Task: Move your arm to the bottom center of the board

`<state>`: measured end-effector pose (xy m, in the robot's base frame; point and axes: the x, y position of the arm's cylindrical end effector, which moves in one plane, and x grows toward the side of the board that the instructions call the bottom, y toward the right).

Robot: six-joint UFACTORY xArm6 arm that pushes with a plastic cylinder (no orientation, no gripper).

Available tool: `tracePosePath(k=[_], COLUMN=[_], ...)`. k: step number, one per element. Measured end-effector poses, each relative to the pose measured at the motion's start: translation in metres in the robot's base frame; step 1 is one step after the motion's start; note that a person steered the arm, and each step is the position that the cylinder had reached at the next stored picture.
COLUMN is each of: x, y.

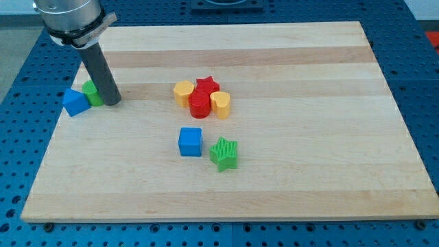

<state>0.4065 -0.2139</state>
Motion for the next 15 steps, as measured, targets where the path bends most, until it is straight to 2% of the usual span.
tracePosePath(k=[3, 5, 7, 9, 12, 13, 14, 15], x=[-0.026, -0.024, 0.029, 0.080, 0.195, 0.212, 0.212, 0.212], y=[-0.040, 0.028, 0.073, 0.016, 0.031, 0.053, 0.072, 0.127])
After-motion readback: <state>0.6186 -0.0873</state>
